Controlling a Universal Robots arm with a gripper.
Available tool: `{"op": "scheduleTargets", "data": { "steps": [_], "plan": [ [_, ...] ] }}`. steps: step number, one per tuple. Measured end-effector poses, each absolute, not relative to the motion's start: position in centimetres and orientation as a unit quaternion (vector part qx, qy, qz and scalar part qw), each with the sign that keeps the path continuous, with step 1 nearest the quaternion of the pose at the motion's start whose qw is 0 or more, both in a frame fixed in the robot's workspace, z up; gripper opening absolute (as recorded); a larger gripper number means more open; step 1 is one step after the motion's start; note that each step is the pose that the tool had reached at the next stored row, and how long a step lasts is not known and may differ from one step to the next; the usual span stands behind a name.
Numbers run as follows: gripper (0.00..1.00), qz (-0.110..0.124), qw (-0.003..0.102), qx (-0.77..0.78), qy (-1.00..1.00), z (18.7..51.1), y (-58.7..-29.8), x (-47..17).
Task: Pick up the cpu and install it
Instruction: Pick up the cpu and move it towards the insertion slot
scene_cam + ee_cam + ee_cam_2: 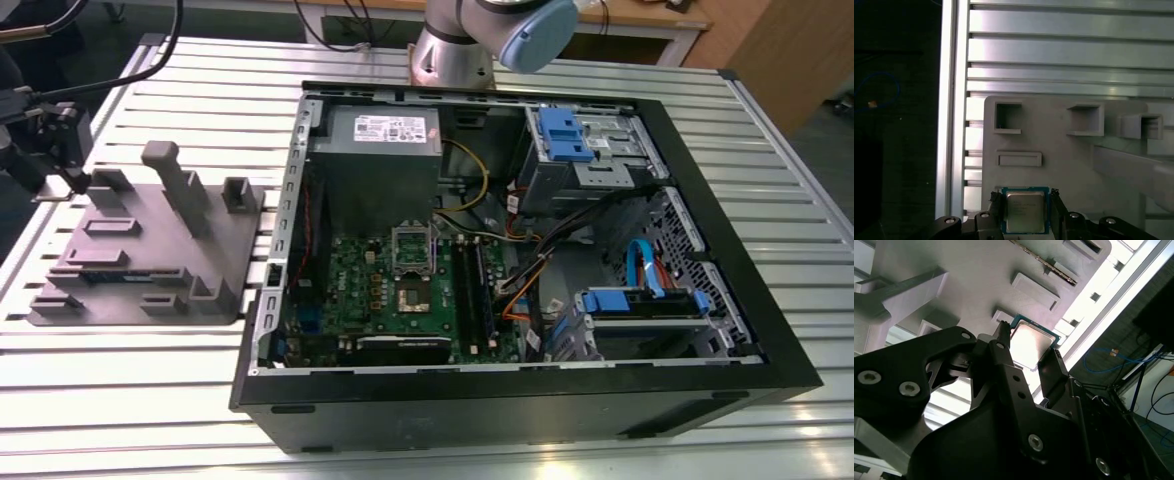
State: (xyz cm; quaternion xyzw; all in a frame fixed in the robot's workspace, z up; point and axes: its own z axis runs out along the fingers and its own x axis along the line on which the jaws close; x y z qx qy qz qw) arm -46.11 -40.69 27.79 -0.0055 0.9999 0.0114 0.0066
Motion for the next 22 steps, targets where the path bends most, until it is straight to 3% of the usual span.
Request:
{"op": "scheduleTargets", "data": {
  "steps": [22],
  "plan": [
    [0.47,0.006,0.007,-0.005,1.000,29.2,-40.7,-46.1]
  ]
}}
